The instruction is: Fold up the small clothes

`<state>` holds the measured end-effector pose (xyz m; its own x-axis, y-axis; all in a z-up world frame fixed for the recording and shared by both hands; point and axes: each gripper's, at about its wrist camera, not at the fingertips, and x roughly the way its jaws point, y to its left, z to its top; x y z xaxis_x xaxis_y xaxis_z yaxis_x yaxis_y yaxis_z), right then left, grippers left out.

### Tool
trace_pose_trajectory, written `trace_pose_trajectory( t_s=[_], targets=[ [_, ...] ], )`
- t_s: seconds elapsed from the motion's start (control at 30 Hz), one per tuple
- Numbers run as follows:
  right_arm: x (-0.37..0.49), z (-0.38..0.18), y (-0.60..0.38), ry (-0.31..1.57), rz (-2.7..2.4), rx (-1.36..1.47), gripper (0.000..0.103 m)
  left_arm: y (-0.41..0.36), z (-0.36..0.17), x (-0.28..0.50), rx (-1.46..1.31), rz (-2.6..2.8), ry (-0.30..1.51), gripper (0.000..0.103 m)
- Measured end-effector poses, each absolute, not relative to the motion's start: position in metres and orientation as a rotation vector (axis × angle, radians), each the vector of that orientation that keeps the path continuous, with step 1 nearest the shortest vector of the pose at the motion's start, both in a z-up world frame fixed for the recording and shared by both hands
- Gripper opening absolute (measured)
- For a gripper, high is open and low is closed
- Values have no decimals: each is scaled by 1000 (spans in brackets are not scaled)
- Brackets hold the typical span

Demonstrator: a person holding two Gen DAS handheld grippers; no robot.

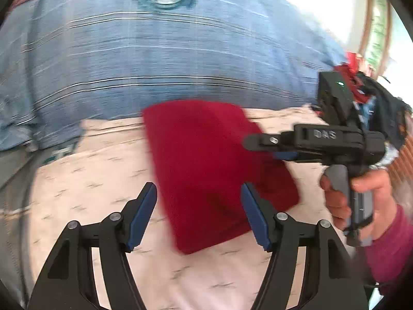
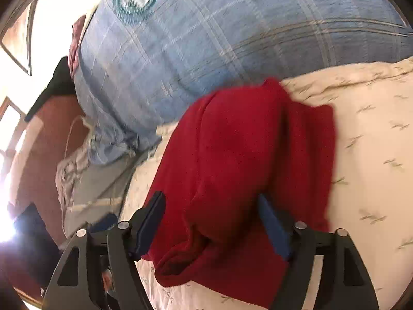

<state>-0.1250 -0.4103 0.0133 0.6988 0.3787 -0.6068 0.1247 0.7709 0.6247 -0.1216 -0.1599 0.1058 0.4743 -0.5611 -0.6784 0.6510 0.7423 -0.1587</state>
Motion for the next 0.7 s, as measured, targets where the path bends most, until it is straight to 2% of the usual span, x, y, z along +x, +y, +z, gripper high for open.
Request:
trace_pose_trajectory(
  t_s=[0.1, 0.13, 0.17, 0.27, 0.37, 0.47, 0.53, 0.57, 0.7],
  targets=[
    [-113, 3, -399, 815, 116, 688, 77, -148, 94, -113, 91, -703, 844, 67],
    [-110, 0, -394, 810, 94, 662, 62, -146, 92, -112, 78, -701, 856, 67],
    [-114, 0, -392, 809, 63, 626, 30, -145, 91, -112, 72, -694, 862, 67],
    [-125, 16, -393, 768, 14, 539, 22, -149, 95, -110, 84, -691, 854, 67],
    [-152, 43, -394, 703, -54, 390, 21, -160, 102, -108, 113, -690, 811, 67],
    [-155, 34, -407, 740, -77, 388, 26, -181, 94, -107, 149, -699, 819, 67],
    [-150, 16, -425, 789, -93, 490, 45, -194, 83, -104, 190, -696, 847, 67],
    [-154, 13, -431, 794, -101, 527, 43, -200, 76, -104, 220, -680, 862, 67],
    [-184, 33, -425, 715, -63, 527, 46, -199, 63, -103, 222, -659, 877, 67]
  ],
)
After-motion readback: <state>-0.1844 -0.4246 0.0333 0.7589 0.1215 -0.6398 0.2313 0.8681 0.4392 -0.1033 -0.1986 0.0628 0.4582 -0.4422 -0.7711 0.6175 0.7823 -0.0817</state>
